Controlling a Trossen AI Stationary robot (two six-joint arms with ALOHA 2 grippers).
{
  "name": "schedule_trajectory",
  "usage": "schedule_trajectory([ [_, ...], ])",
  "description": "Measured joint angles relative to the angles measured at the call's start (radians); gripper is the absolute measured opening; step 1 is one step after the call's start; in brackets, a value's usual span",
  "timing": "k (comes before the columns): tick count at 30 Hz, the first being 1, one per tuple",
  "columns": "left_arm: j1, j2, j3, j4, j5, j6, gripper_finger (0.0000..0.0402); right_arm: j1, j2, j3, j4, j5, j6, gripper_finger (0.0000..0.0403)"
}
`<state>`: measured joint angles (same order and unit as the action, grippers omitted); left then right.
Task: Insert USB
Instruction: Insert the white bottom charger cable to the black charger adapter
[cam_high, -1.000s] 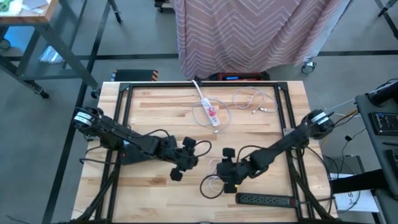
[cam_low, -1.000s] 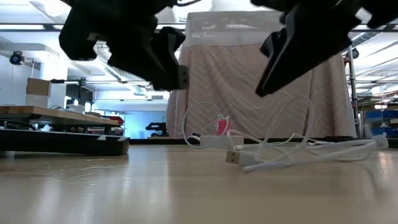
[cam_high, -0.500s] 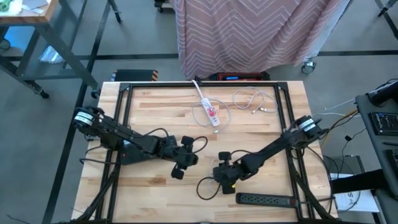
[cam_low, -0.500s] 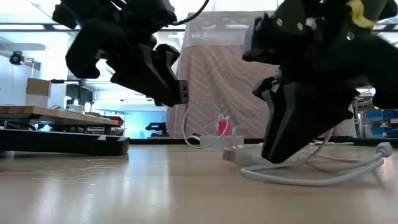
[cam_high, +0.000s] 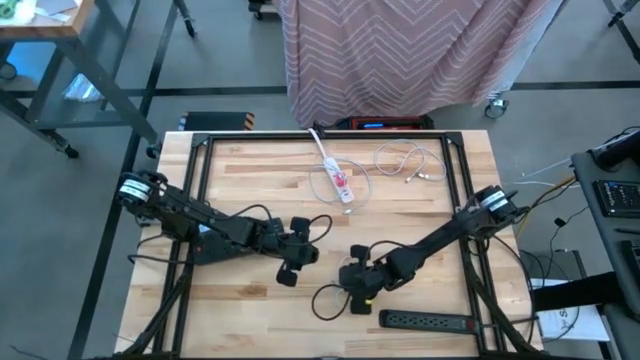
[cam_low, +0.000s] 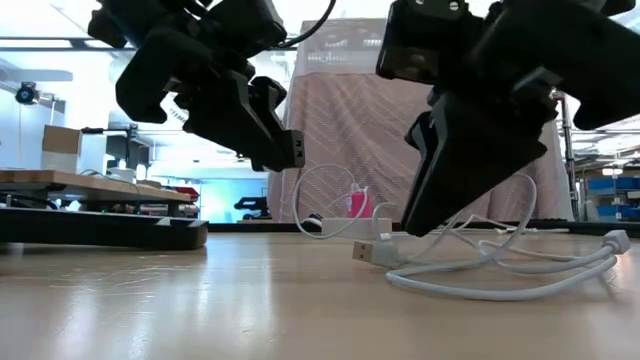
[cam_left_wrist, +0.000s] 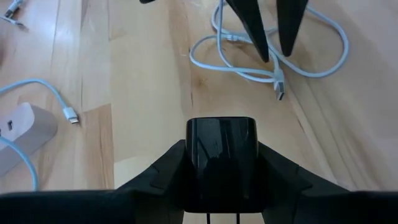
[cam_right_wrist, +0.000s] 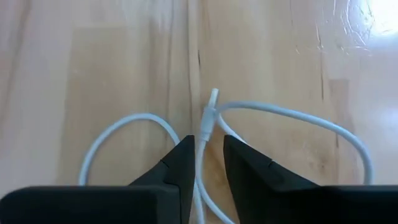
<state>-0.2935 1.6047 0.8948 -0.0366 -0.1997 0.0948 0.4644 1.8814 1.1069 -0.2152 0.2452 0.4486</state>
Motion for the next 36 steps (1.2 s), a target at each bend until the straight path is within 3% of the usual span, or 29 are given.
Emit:
schedule_trajectory([
  [9, -0.005, 0.000, -0.001, 0.001, 0.034, -0.003, 0.0130, 0.000, 0.063, -0.003, 0.041, 0.024, 0.059, 0.0088],
  [18, -0.032, 0.008, -0.002, 0.019, 0.071, 0.038, 0.0130, 0.004, 0.098, 0.001, 0.051, 0.026, 0.075, 0.0020],
  [23, -0.067, 0.030, -0.002, 0.081, 0.087, 0.067, 0.0130, -0.003, 0.050, 0.007, 0.019, -0.048, 0.082, 0.0007],
  [28, -0.112, 0.050, -0.002, 0.179, 0.081, 0.132, 0.0130, 0.000, -0.045, 0.036, 0.030, -0.202, 0.163, 0.0002],
  [36, -0.175, 0.065, 0.008, 0.279, -0.098, 0.224, 0.0130, -0.018, -0.150, 0.040, 0.026, -0.252, 0.456, 0.0001],
])
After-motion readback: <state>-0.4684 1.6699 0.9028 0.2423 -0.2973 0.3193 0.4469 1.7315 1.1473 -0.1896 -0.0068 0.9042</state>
